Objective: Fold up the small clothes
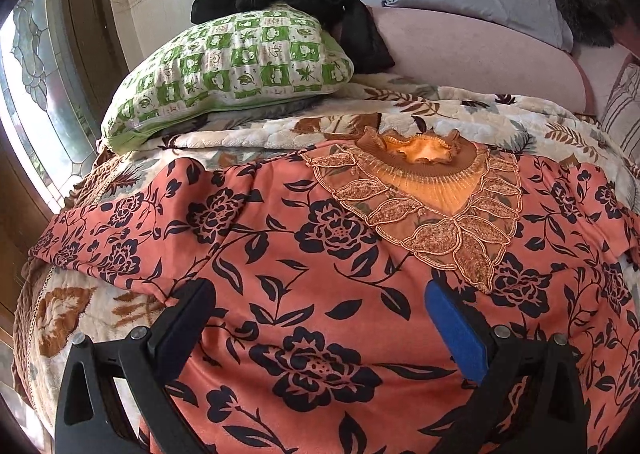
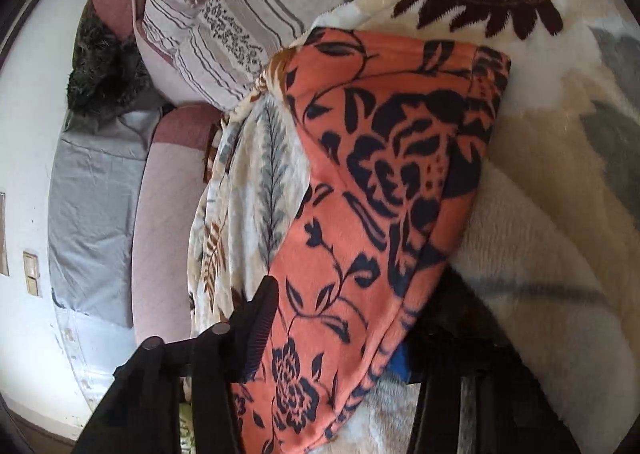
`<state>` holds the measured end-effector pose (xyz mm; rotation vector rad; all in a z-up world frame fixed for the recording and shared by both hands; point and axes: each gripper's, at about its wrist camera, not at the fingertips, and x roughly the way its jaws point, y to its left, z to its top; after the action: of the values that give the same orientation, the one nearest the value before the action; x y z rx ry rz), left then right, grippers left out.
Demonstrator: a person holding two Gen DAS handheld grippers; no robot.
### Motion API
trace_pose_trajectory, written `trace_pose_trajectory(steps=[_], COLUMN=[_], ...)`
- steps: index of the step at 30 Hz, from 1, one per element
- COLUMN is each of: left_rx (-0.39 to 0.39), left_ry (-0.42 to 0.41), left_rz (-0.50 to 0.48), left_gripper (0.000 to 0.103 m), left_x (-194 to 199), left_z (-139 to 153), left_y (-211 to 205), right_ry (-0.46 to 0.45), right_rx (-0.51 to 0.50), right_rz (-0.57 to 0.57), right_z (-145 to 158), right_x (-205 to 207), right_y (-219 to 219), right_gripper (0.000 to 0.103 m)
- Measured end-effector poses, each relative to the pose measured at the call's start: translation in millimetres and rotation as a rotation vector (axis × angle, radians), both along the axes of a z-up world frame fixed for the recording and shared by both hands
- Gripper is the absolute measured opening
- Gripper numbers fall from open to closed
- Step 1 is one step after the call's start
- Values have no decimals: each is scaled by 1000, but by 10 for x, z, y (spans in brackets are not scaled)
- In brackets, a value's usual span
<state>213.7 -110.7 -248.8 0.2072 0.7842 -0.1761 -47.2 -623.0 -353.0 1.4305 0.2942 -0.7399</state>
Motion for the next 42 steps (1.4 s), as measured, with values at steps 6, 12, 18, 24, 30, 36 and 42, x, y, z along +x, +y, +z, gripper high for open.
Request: trace_pose_trajectory(steps=[6,12,18,24,30,36,42], left_rx=[-20,-23,-28,-61,-103,-128,-128], left_ry=[-3,-18,-51,-45,-23,-10,19], left_rz=[49,140,253,335,429,485,475], left_gripper=[103,103,103,103,103,103,103], left_x=[78,132,188,270,370,381,389], left_z=[16,77,155,177,175,198,159], left_y=[191,547,1032,1432,1807,1961,1893], right_ry=[-77,-223,-455,-482,-320,-421,-398], right_rx=[-38,-309,-313,-130,41,-62,-32], right_rz=[-118,164,554,774,1018,1061,972], right_z=[-44,912,1520,1276,758,835,835], right_x=[-189,373,1481,2666,3164,2823,2735], right_y=[-206,301,1648,3071,4098,3958,3585], right_gripper=[22,16,16,20,101,101,99])
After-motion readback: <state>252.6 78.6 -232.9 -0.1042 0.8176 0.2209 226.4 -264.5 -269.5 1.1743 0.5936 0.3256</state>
